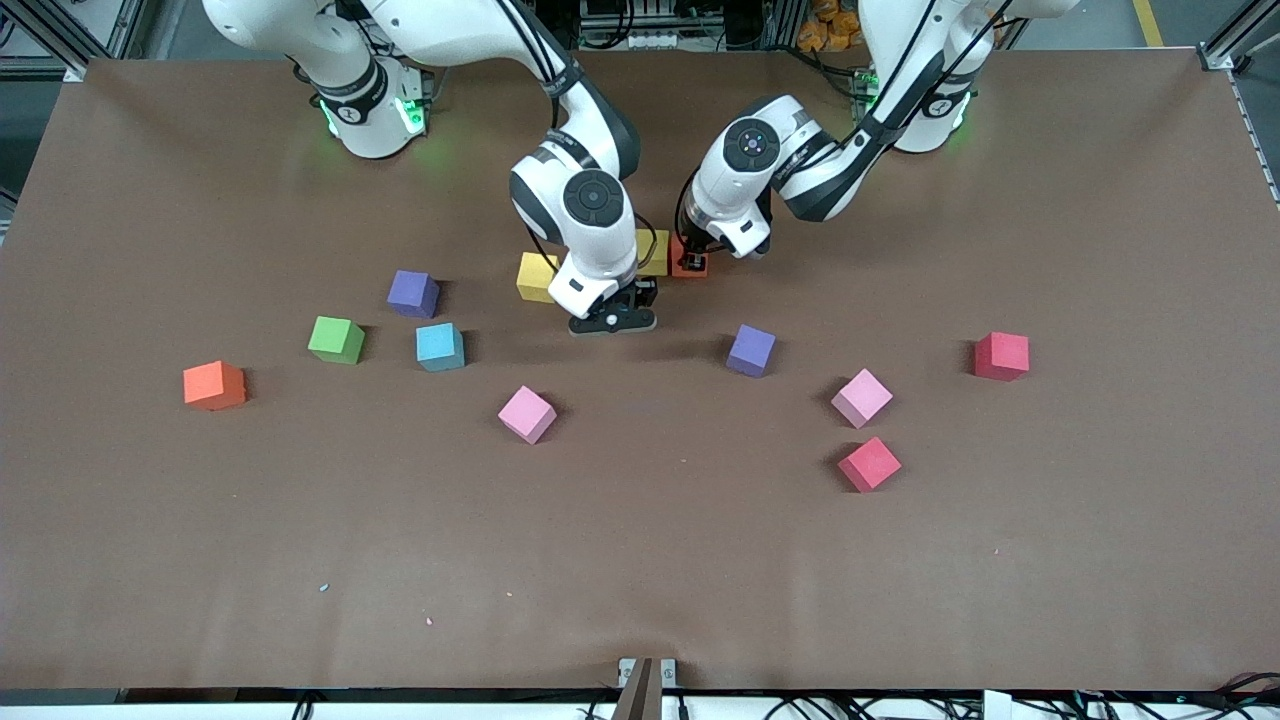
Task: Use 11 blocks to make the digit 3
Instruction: 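Place the orange cube beside yellow while the right gripper carries the teal cube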
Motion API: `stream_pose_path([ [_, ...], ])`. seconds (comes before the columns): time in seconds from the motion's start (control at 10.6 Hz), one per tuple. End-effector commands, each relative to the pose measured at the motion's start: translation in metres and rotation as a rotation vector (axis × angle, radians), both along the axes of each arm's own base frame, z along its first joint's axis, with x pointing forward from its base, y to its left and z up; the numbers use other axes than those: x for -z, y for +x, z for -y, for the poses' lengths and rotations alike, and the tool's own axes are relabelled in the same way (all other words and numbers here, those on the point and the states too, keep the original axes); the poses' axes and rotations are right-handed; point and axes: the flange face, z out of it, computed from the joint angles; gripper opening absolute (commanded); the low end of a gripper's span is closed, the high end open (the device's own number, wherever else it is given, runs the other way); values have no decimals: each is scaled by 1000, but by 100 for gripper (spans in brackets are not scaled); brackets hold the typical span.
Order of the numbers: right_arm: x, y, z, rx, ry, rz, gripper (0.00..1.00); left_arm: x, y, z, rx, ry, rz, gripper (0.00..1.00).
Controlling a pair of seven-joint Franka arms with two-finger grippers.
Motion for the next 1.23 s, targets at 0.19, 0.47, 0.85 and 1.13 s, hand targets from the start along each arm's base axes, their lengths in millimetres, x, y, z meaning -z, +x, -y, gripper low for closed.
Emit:
stream_pose_path([
  [0.19, 12, -34, 6, 84, -21, 5, 0, 0, 1, 7, -13, -8, 12, 7],
  [0.47, 20, -40, 10, 102, -37, -8, 0, -3, 1, 10, -8, -14, 17, 8],
  [0.85, 23, -43, 11, 107, -42, -12, 0, 6, -3, 10, 4, -4, 3, 99],
  [1.13, 22, -52, 3, 121, -41, -11, 0, 8, -5, 10, 16, 9, -5, 100],
])
